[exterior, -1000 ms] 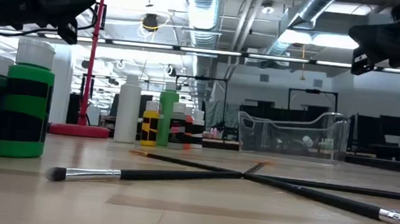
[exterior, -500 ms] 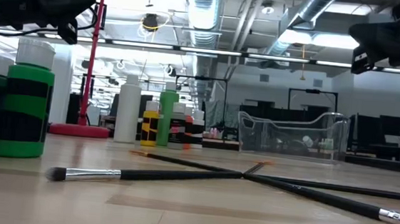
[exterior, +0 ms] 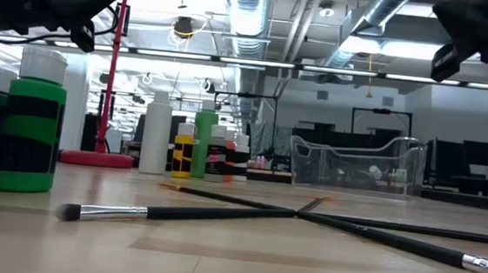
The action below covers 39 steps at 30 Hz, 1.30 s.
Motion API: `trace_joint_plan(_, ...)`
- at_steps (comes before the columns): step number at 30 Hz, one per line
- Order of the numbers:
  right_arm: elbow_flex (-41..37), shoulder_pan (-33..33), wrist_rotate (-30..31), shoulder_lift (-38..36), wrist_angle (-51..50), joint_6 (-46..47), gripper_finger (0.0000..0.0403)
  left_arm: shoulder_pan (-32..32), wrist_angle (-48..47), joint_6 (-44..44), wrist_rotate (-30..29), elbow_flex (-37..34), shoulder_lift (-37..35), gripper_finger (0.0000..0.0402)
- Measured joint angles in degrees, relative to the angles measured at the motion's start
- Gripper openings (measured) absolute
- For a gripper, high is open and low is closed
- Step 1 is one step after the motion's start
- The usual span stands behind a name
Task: Pick & Place Paint Supplies
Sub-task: Put the large white paint bottle into the transparent bin
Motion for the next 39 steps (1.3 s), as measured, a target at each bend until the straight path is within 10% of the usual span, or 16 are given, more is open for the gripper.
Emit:
trace_joint_plan(19, 0.2, 0.0, 0.0, 0.0, -1.8, 0.0, 0.0009, 0.0, 1.6, 0.1, -1.2, 0.0, 0.0, 0.0008)
trace_joint_plan(39, 0.3, 0.0, 0.0, 0.0, -1.7, -0.1, 0.0009, 0.0, 3.9, 3.8, -18.6, 5.7, 7.4, 0.0076)
